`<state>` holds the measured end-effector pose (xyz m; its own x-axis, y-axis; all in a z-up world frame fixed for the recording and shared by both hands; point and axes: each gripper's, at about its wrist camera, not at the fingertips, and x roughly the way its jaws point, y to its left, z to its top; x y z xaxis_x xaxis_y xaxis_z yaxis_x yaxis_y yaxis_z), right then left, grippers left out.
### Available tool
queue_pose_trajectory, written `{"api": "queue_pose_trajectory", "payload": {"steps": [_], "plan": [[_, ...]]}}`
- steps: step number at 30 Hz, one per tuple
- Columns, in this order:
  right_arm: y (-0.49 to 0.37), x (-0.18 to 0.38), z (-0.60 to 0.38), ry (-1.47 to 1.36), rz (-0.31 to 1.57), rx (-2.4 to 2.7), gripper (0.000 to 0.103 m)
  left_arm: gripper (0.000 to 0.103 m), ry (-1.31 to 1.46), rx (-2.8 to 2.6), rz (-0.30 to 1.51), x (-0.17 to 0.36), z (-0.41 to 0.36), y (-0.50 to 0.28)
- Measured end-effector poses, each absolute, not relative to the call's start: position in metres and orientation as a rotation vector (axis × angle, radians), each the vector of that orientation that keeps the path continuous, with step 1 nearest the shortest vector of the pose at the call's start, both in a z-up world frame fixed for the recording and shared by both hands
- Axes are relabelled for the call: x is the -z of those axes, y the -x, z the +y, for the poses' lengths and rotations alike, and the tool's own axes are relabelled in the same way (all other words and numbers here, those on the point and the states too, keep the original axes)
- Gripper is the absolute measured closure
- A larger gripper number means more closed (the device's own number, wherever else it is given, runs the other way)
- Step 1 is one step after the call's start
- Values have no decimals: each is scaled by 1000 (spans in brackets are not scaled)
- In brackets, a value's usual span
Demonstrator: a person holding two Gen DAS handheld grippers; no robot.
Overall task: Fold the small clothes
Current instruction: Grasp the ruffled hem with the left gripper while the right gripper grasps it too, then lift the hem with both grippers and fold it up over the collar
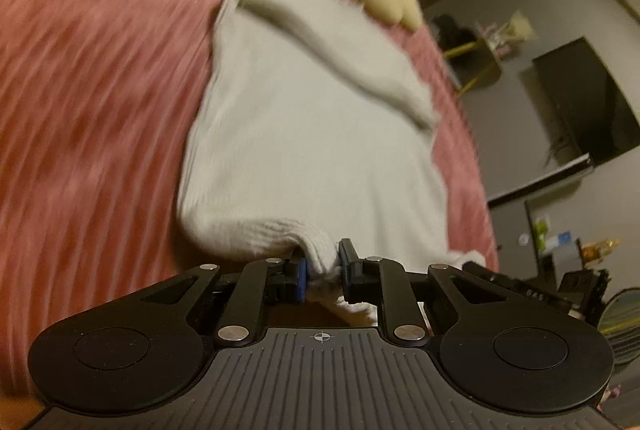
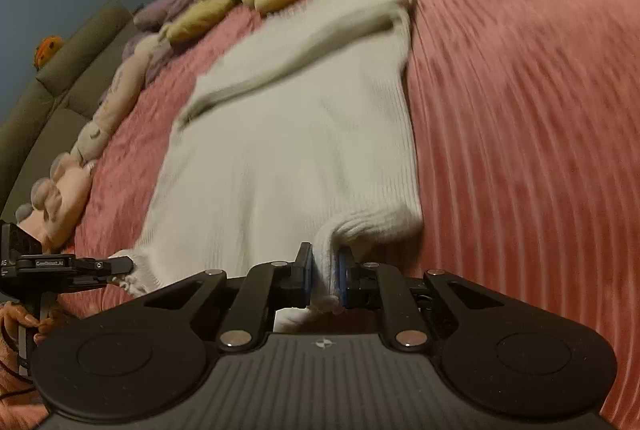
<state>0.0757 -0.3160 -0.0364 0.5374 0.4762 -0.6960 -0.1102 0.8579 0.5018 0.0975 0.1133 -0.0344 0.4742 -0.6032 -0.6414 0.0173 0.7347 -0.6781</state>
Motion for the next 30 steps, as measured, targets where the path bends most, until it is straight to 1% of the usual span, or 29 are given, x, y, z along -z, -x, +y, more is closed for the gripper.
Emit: {"api": "queue_pose_trajectory", "payload": {"steps": [6,10,13,14,15,16,17,18,19,20,21,23,26,28,30], "plan": [[-126,11,-315,-369,837,-304,91,84,602,371,900,7,120,-154],[-166,7,-307,-298,790,-249,91,84,606,299,884,12,124,-198],[-196,15,-300,-256,784,-223,91,82,542,229,896,23,123,-221],[-205,19,-298,-243,784,-217,90,78,514,210,898,26,121,-226],[-213,24,-296,-230,792,-202,88,62,491,191,895,28,121,-229],[-218,27,-297,-226,795,-181,84,49,481,184,884,28,123,-229],[-220,28,-300,-234,787,-162,74,45,477,186,870,28,125,-228],[-220,28,-304,-253,768,-157,66,39,474,196,855,27,129,-225],[-219,27,-308,-272,743,-157,52,33,471,205,843,27,132,-222],[-215,26,-313,-276,712,-155,47,31,465,217,831,27,135,-221],[-211,25,-315,-254,687,-150,47,27,454,226,827,28,136,-220],[-208,25,-315,-186,668,-158,47,27,418,234,855,34,134,-224],[-215,36,-307,-116,717,-188,47,28,404,218,894,48,128,-233],[-221,42,-299,-81,729,-200,49,36,427,201,914,54,126,-241],[-225,43,-292,-57,720,-198,51,40,416,190,922,56,120,-244]]}}
